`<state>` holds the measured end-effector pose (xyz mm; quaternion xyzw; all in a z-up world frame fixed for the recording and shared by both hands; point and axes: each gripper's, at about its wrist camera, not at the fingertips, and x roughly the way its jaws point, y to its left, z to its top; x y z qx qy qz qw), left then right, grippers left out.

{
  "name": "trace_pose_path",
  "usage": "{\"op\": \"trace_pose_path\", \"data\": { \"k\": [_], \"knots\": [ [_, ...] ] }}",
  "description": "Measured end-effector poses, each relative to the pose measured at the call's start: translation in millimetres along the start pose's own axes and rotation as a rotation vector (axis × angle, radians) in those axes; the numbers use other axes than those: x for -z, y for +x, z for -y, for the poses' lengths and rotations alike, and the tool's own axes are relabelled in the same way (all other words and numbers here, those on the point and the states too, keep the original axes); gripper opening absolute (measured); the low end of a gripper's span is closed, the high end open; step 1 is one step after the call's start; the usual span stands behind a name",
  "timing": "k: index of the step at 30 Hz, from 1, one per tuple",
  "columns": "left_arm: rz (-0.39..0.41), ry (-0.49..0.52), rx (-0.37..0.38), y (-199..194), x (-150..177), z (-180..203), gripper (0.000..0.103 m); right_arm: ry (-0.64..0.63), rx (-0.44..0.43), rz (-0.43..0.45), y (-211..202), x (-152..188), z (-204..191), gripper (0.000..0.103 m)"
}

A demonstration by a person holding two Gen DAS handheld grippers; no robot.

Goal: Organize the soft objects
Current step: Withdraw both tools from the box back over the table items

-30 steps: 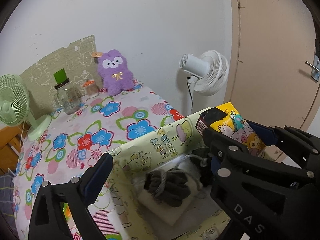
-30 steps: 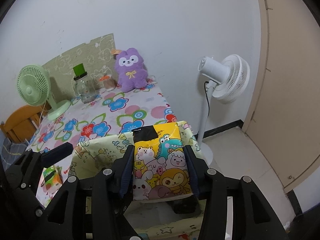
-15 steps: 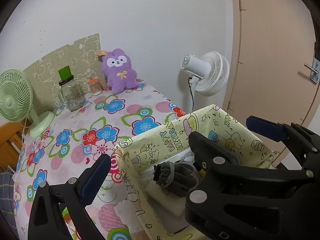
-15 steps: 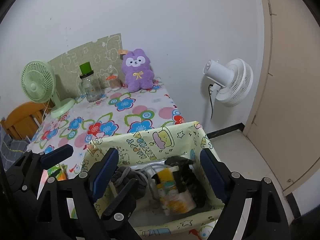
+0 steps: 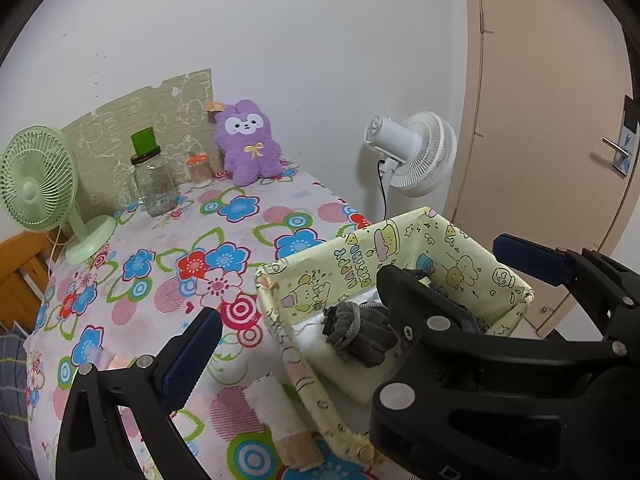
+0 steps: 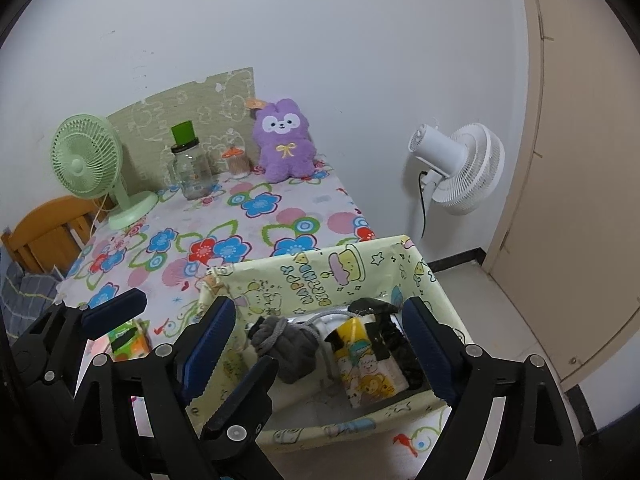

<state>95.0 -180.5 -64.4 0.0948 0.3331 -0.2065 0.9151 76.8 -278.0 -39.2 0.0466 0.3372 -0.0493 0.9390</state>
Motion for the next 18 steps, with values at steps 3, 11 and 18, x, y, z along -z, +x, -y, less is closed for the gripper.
{"op": "trace_pose_path", "data": {
  "k": [3,11,18],
  "knots": [
    [0.013,-0.003,0.002,-9,3,-4,0.103,-0.006,0.003,0.007,-8,2,-7,0.088],
    [0.038,-0.013,-0.011,-29,11,-15,0.103,-0.029,0.001,0.031,-24,5,-25,0.088],
    [0.054,-0.034,-0.027,-45,20,-29,0.103,-0.051,-0.005,0.053,-39,10,-43,0.088]
  ]
}}
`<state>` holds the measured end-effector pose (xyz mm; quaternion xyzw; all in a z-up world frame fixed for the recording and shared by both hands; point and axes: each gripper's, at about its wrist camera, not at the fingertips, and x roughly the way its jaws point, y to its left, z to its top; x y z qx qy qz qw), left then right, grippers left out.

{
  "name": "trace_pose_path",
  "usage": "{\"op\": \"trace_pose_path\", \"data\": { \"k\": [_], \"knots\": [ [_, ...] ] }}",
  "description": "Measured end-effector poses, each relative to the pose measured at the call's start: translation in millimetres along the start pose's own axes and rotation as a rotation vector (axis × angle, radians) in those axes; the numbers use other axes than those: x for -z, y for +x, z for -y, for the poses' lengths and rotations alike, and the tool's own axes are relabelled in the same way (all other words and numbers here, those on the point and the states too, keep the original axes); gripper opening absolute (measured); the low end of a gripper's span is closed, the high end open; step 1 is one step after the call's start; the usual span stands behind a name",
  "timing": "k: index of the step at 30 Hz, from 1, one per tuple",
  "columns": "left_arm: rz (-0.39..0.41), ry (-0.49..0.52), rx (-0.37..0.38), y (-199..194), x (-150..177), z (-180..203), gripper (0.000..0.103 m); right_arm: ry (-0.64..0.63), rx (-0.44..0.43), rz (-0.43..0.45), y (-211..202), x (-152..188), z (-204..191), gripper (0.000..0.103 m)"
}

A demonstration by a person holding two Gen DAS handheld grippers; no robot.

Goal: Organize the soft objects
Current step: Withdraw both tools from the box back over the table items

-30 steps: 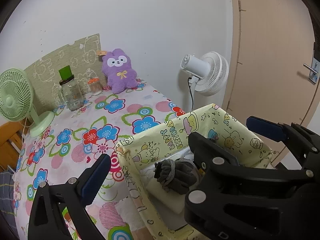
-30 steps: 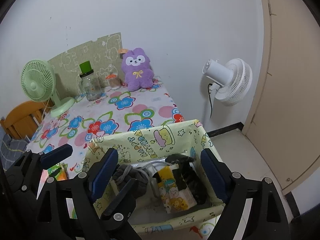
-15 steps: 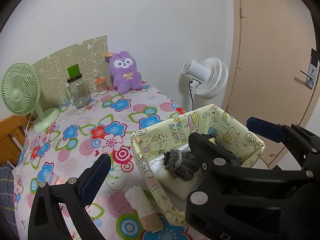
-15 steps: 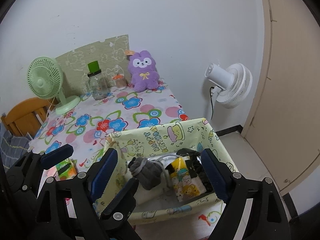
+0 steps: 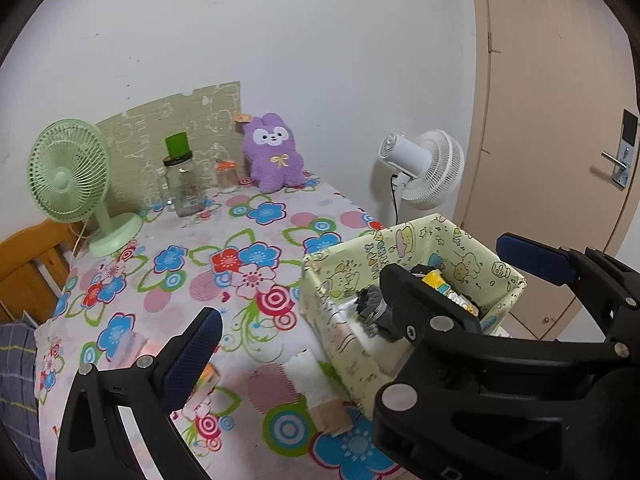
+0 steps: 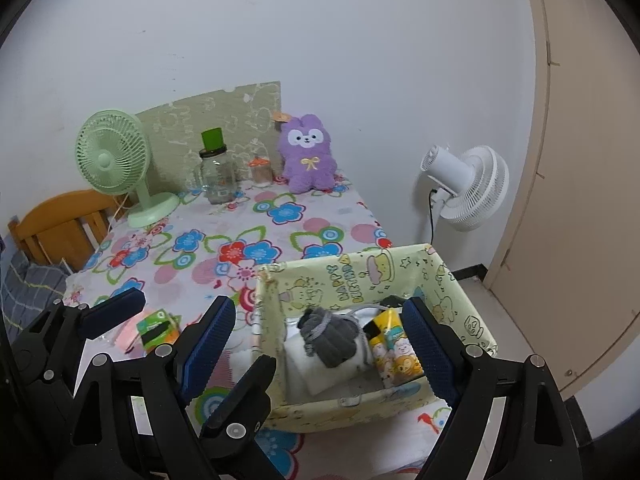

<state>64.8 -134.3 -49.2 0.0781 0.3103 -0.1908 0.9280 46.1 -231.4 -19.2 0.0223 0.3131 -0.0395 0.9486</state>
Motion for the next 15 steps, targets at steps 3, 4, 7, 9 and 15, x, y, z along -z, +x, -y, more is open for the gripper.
{"op": "trace_pose_path", "data": {
  "k": [3,4,7,9,15],
  "knots": [
    [0.004,-0.010,-0.013,-7,5,-8,0.103,-0.016,-0.004,0.015,-5,3,-11,0.088],
    [0.006,-0.012,-0.016,-8,7,-10,0.103,-0.021,-0.006,0.019,-6,3,-14,0.088],
    [0.012,-0.024,-0.039,-13,13,-19,0.103,-0.030,-0.020,0.020,-9,7,-23,0.088],
    [0.015,-0.033,-0.060,-16,17,-26,0.103,-0.023,-0.027,0.004,-8,9,-30,0.088],
    [0.011,-0.056,-0.080,-19,31,-43,0.103,-0.051,-0.034,0.026,-8,21,-52,0.088]
  ]
}}
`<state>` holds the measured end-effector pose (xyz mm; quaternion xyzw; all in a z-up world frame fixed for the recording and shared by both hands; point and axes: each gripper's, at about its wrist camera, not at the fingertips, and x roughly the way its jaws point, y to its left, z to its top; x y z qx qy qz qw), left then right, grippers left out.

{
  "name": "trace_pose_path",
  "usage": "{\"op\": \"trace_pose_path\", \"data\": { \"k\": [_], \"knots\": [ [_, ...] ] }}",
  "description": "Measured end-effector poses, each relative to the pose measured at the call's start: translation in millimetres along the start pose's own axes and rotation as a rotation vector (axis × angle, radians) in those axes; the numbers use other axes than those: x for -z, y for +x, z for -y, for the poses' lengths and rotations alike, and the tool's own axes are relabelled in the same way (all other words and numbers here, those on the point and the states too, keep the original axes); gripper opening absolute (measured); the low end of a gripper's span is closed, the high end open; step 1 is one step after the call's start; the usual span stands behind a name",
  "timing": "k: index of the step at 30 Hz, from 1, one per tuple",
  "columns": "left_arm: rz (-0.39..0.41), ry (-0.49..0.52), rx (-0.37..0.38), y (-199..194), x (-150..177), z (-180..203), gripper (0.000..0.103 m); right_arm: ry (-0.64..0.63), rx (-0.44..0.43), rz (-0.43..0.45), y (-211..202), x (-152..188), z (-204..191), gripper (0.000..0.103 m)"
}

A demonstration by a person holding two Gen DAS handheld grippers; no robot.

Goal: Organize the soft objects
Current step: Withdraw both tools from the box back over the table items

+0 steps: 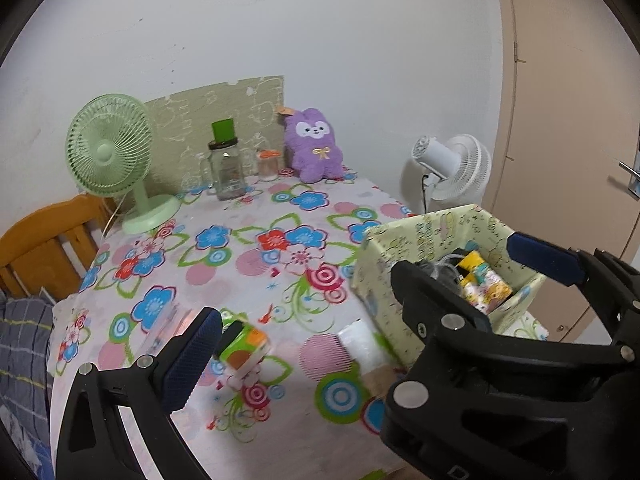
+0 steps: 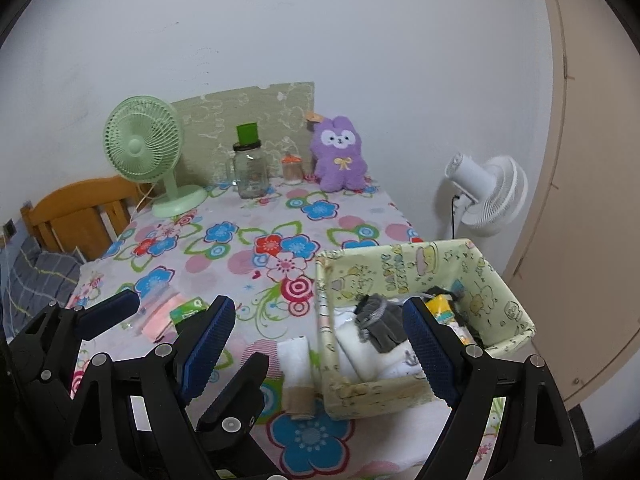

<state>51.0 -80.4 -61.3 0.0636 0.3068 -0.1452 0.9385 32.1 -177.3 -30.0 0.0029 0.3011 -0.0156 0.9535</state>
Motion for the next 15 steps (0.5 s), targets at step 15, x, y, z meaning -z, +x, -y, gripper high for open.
{"op": "trace_pose_path", "data": {
  "k": [15],
  "knots": [
    [-0.004,-0.038,-0.042,2,40,-36,0.102,-0.002,-0.058,-0.009,18,33,-36,0.096]
  ]
}}
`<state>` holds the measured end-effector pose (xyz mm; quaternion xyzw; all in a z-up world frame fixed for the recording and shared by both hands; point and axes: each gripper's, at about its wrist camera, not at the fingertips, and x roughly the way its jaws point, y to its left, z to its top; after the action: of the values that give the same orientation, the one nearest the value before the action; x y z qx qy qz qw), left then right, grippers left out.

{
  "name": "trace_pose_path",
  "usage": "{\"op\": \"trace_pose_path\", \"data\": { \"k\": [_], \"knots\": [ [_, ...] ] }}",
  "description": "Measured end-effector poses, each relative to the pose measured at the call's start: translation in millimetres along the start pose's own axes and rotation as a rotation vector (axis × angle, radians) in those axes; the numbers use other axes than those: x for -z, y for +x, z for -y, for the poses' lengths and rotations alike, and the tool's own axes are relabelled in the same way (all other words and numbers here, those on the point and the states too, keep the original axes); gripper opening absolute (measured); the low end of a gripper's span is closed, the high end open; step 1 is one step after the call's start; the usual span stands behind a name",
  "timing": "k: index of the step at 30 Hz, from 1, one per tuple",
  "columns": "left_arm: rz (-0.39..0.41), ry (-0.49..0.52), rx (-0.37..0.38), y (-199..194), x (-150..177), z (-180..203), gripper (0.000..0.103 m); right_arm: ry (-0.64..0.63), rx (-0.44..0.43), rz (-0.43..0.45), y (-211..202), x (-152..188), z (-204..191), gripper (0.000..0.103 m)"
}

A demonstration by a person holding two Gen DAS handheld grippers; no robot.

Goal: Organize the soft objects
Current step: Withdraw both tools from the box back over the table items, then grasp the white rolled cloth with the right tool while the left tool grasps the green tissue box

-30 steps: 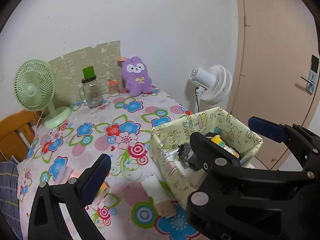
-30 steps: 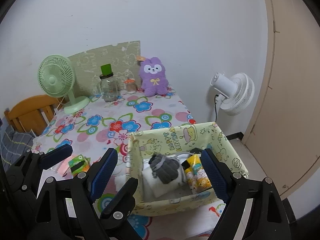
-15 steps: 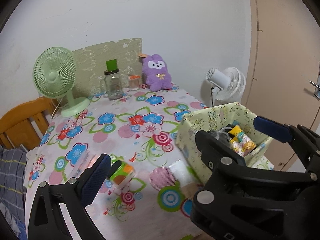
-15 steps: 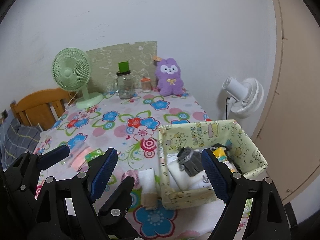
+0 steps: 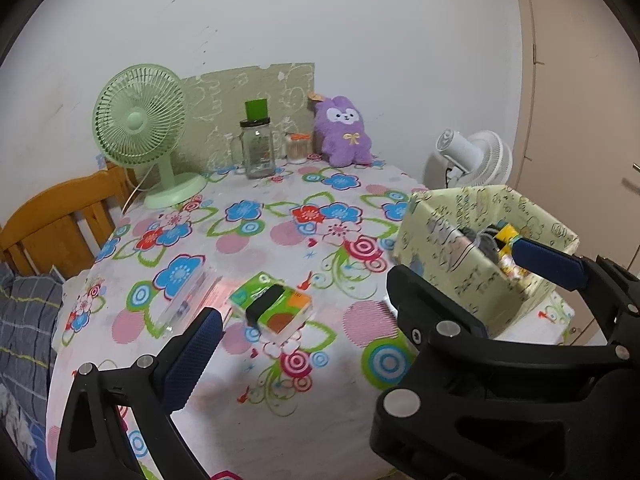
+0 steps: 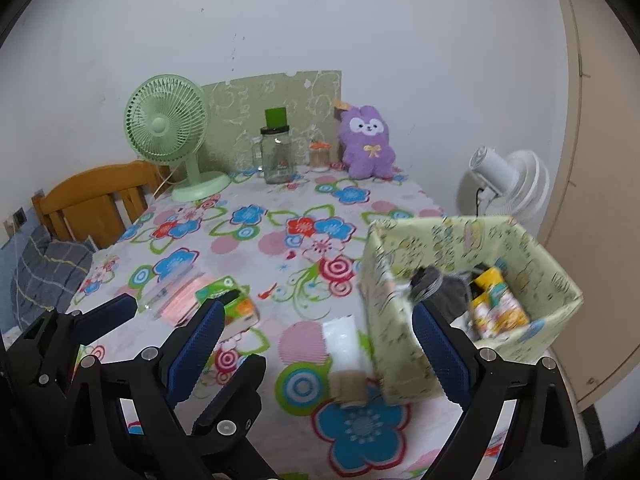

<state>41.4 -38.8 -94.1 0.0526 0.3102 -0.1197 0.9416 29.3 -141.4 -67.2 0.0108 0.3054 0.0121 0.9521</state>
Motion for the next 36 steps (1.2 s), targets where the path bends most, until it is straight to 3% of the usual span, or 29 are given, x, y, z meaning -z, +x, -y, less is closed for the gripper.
{"op": "trace_pose_path", "data": {
  "k": [5,9,13,27,36],
  "knots": [
    [-0.015,-0.009,-0.023,8,8,-8,0.102,0.015,0.000,-0.014,8,10,-4,0.096],
    [-0.034,-0.021,-0.029,16,16,-13,0.102,0.022,0.009,-0.034,15,18,-6,0.086],
    [-0.059,-0.050,-0.030,26,25,-21,0.102,0.052,0.046,-0.031,21,27,-4,0.084],
    [-0.119,-0.049,-0.044,58,39,-21,0.102,0.074,0.057,-0.148,65,45,2,0.073],
    [-0.177,-0.036,-0.018,72,46,-17,0.102,0.095,0.079,-0.218,88,55,7,0.056]
  ]
}}
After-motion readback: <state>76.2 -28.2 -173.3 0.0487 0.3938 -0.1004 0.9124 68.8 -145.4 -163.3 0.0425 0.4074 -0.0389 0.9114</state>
